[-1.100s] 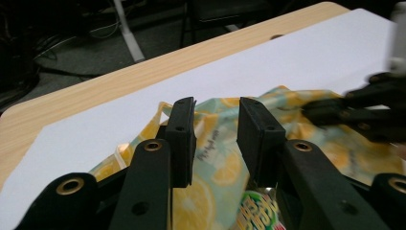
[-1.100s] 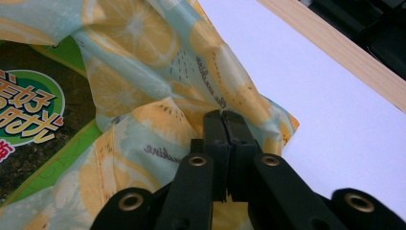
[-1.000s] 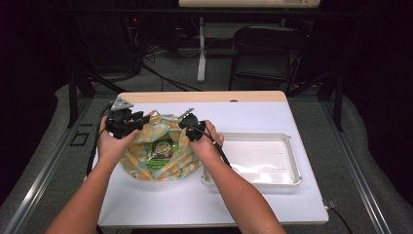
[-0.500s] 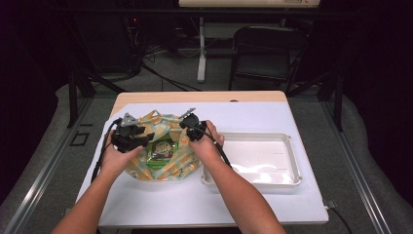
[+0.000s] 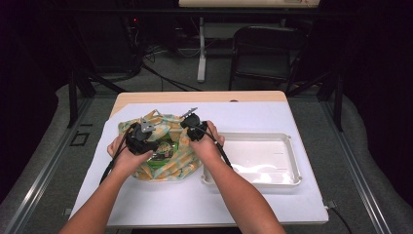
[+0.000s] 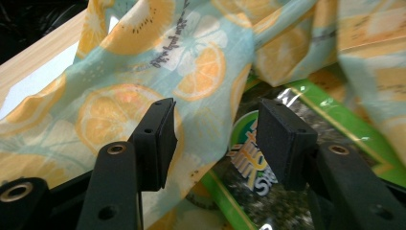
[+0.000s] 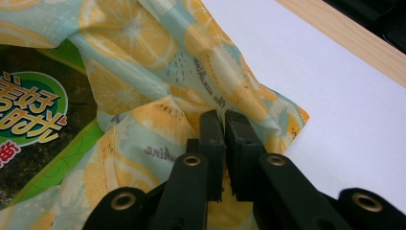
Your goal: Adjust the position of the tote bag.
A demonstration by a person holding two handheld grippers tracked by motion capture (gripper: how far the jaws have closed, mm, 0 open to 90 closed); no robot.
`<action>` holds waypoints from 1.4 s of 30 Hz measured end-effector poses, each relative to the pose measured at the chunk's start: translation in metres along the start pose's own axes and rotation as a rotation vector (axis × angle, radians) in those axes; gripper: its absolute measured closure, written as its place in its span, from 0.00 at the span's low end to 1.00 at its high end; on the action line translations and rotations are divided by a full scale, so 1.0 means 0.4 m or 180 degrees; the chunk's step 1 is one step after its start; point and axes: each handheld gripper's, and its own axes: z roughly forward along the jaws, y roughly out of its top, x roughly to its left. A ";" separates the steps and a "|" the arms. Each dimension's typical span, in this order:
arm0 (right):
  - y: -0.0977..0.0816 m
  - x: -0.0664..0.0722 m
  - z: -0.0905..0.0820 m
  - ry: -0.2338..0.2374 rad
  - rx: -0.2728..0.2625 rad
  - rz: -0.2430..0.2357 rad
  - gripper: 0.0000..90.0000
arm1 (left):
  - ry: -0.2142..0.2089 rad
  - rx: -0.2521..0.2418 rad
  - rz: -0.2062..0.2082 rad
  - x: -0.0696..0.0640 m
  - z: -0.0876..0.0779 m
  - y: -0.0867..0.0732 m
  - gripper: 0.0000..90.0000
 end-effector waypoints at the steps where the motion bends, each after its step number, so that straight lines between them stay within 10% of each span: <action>1: 0.000 0.000 0.000 -0.0002 -0.0002 -0.0003 0.96 | 0.0028 0.0012 0.0008 -0.001 0.005 0.000 0.54; 14: -0.001 0.001 0.000 0.0008 -0.0014 0.0002 0.95 | 0.0323 0.0084 0.0190 -0.006 0.037 -0.003 0.56; 23: -0.003 -0.001 -0.001 0.0004 -0.0066 0.0010 0.96 | 0.0317 0.0045 -0.0003 0.038 0.043 -0.009 0.94; 35: -0.004 0.003 0.010 -0.0012 -0.0056 0.0009 0.95 | 0.0238 0.0030 -0.0314 0.066 0.066 0.003 1.00; 42: 0.010 0.004 -0.034 0.0179 -0.0410 0.0030 0.80 | 0.0194 0.0054 -0.0368 0.071 0.080 0.017 1.00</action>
